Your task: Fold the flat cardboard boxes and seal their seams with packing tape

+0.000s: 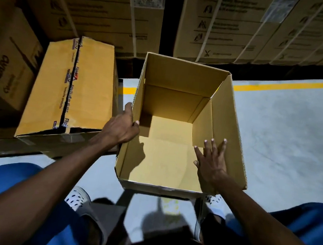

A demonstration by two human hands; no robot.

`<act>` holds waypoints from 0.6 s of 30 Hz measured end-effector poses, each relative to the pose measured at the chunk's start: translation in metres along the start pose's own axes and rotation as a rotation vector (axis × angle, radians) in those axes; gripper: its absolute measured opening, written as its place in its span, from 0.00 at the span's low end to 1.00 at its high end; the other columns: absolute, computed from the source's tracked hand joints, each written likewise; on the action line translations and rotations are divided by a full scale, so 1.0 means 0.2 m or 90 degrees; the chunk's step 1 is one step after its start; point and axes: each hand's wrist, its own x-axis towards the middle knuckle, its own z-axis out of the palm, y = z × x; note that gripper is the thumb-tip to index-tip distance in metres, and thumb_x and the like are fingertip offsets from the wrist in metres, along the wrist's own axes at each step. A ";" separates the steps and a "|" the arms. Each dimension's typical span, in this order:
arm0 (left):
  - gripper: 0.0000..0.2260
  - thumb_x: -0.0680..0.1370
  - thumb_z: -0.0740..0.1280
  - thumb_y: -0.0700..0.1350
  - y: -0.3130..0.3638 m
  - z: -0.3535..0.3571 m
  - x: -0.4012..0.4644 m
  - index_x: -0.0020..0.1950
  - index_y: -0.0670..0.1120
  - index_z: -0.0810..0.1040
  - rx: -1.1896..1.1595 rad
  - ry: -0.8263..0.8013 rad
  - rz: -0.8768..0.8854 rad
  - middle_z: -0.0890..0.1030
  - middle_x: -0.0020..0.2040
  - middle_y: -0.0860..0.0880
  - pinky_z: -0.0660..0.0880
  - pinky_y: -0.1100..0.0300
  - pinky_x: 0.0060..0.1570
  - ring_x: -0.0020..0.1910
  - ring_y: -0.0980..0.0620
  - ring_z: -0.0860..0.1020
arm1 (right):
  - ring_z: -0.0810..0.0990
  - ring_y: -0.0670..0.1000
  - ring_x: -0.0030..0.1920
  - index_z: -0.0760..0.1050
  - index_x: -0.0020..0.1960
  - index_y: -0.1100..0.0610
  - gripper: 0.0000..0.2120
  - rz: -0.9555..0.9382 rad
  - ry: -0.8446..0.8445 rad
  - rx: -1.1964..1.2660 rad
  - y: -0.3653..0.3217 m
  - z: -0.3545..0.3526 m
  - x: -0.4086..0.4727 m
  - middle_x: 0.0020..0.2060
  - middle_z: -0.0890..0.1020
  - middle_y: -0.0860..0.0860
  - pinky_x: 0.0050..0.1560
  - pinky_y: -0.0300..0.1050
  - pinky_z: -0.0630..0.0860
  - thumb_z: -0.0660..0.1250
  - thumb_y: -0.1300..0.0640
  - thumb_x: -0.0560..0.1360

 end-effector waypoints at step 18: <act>0.21 0.85 0.57 0.46 0.04 -0.03 0.52 0.77 0.44 0.58 -0.133 0.107 -0.018 0.75 0.45 0.45 0.77 0.44 0.45 0.41 0.45 0.75 | 0.45 0.59 0.81 0.43 0.83 0.54 0.52 0.155 0.230 0.610 0.45 -0.44 0.77 0.81 0.40 0.57 0.77 0.58 0.55 0.71 0.36 0.73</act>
